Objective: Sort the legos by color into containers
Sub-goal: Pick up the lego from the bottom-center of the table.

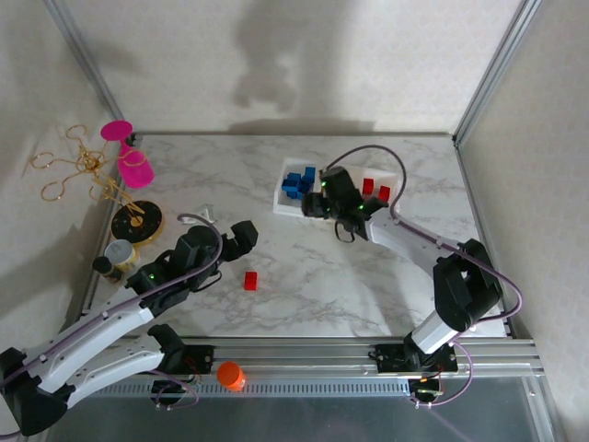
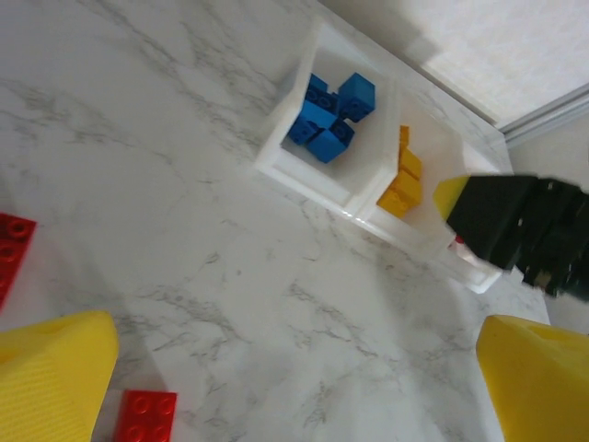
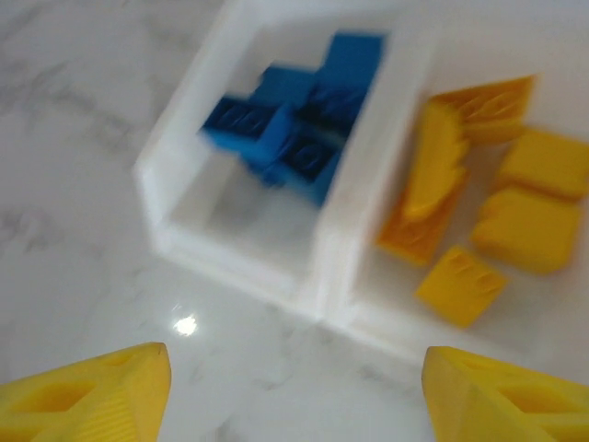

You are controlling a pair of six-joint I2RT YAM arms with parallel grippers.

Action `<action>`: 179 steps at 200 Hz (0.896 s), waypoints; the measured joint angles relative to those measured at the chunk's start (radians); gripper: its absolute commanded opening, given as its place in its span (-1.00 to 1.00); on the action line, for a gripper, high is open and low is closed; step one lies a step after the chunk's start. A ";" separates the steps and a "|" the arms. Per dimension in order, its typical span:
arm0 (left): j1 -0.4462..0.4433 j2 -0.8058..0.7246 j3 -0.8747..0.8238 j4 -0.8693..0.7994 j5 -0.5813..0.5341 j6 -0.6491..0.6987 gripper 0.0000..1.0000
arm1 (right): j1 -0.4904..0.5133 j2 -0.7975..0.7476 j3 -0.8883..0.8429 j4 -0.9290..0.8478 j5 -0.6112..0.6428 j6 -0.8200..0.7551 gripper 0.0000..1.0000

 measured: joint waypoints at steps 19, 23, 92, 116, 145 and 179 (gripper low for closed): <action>0.000 -0.038 -0.019 -0.038 -0.022 -0.022 0.99 | 0.082 0.000 -0.036 0.028 -0.032 -0.004 0.55; 0.000 -0.047 -0.024 -0.045 -0.026 -0.027 0.99 | 0.101 0.000 -0.043 0.036 -0.042 -0.005 0.56; 0.000 -0.177 -0.050 -0.186 -0.090 -0.098 0.99 | 0.330 0.079 -0.096 0.141 -0.116 -0.039 0.72; 0.000 -0.204 -0.060 -0.219 -0.105 -0.124 0.99 | 0.395 0.158 -0.084 0.143 -0.096 -0.007 0.74; 0.000 -0.232 -0.077 -0.237 -0.123 -0.142 0.99 | 0.448 0.259 -0.024 0.135 -0.063 0.073 0.77; 0.000 -0.243 -0.080 -0.243 -0.128 -0.150 0.99 | 0.487 0.338 0.069 0.102 0.014 0.148 0.79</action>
